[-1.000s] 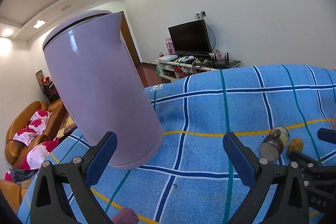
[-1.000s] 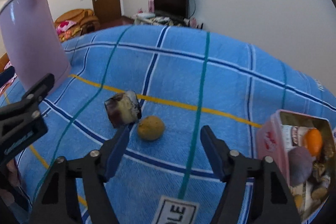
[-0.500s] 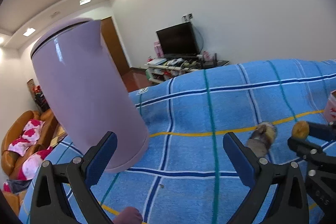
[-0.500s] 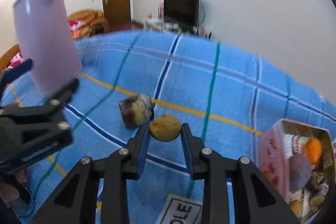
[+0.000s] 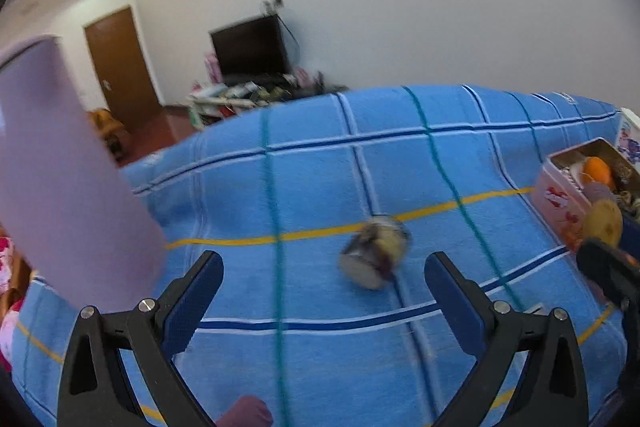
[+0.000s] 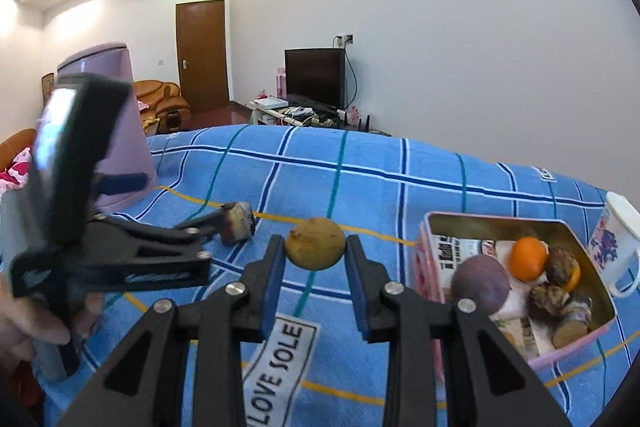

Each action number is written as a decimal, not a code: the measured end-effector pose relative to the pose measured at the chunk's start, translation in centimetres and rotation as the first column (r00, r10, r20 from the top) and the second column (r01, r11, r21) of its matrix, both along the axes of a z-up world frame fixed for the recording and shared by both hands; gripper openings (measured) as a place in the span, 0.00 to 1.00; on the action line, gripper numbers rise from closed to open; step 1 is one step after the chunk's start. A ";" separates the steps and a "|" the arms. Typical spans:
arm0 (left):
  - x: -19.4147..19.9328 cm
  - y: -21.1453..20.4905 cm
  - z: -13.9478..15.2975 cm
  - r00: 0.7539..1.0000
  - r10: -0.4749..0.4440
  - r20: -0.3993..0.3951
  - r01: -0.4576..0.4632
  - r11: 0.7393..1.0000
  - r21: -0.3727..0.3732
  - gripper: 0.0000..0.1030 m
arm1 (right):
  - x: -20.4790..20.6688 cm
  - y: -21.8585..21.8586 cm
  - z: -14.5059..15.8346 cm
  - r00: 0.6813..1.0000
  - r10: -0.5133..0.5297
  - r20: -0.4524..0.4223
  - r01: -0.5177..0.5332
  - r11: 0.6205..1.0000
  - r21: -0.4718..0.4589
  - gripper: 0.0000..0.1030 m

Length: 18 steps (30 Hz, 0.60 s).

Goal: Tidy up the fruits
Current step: 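Grasp the brown dried fruit piece with the left tool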

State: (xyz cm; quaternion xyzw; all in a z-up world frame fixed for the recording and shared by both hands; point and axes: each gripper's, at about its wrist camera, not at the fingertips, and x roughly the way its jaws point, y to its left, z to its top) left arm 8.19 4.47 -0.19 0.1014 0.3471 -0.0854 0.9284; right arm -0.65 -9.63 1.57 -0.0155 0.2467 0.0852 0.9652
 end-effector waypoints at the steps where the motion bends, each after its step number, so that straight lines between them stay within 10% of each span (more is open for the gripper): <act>1: 0.3 -0.4 -0.1 1.000 -0.006 -0.010 0.006 1.000 0.008 0.99 | -0.2 -0.3 0.1 1.000 -0.002 -0.002 0.002 1.000 0.004 0.32; 7: 2.0 -2.4 -1.9 0.998 0.007 -0.067 0.001 0.992 0.126 0.99 | 0.4 -0.4 -0.1 1.000 0.005 -0.016 -0.005 1.000 0.022 0.32; 18: 5.4 0.4 -3.5 0.960 0.078 -0.269 -0.091 0.995 -0.039 0.99 | 0.2 0.6 -0.5 0.999 0.031 -0.014 -0.031 1.000 0.000 0.32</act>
